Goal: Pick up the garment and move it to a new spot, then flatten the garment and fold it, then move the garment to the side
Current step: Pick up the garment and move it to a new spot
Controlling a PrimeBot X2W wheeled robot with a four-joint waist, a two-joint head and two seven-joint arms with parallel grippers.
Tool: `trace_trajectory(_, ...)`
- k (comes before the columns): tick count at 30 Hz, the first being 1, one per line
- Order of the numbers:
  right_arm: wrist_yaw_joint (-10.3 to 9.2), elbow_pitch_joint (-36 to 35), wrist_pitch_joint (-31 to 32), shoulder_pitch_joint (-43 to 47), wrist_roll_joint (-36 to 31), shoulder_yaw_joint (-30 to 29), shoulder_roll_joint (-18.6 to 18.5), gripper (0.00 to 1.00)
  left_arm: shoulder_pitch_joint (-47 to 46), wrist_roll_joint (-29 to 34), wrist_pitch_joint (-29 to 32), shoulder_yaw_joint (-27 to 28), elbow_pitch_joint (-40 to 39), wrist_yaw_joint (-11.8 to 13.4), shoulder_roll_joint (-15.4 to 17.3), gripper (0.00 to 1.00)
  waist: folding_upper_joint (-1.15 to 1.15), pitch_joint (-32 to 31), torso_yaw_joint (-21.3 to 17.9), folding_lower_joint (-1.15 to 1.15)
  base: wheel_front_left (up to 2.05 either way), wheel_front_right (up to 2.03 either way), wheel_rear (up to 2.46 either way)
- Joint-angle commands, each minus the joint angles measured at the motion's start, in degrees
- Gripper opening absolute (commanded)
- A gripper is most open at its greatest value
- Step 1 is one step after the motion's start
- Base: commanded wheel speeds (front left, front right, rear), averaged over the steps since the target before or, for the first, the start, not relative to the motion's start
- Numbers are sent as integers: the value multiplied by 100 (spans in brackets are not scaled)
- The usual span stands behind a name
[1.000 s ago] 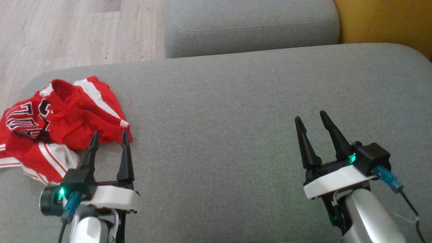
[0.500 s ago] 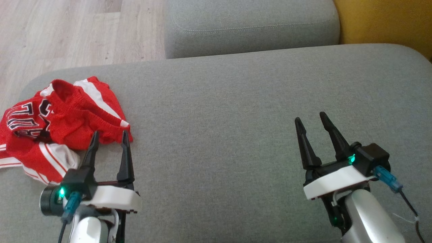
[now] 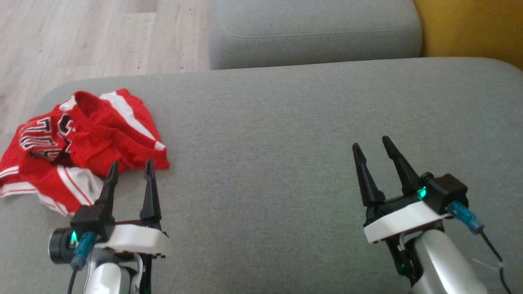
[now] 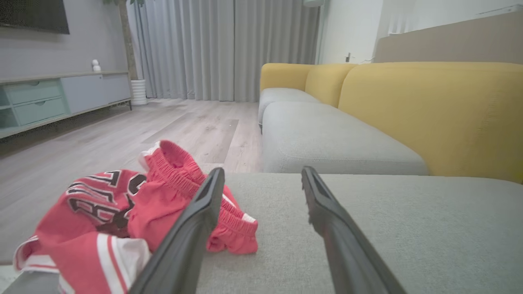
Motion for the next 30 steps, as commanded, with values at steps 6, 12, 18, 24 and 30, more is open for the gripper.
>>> trace_trajectory(6, -4, -260, -62, -198, 97, 229, -10, 100, -344, -205, -52, 255, -55, 119, 88, 100, 0, -17, 514, 0, 0, 0, 0)
trace_trajectory(12, -4, -316, -62, -112, 152, 306, 10, 100, -294, -248, -52, 331, -50, 166, 88, 100, 0, -40, 1125, 0, 0, 0, 0)
trace_trajectory(18, -4, -370, -62, -84, 210, 411, 15, 100, -223, -284, -52, 498, -66, 151, 88, 100, 0, -54, 1649, 0, 0, 0, 0)
trace_trajectory(24, -4, -399, -62, -49, 253, 474, 12, 100, -194, -296, -52, 614, -61, 63, 88, 100, 0, -58, 1992, 0, 0, 0, 0)
trace_trajectory(30, -4, -417, -62, -36, 257, 531, 13, 100, -163, -346, -52, 637, -35, 42, 88, 100, 0, -31, 2064, 0, 0, 0, 0)
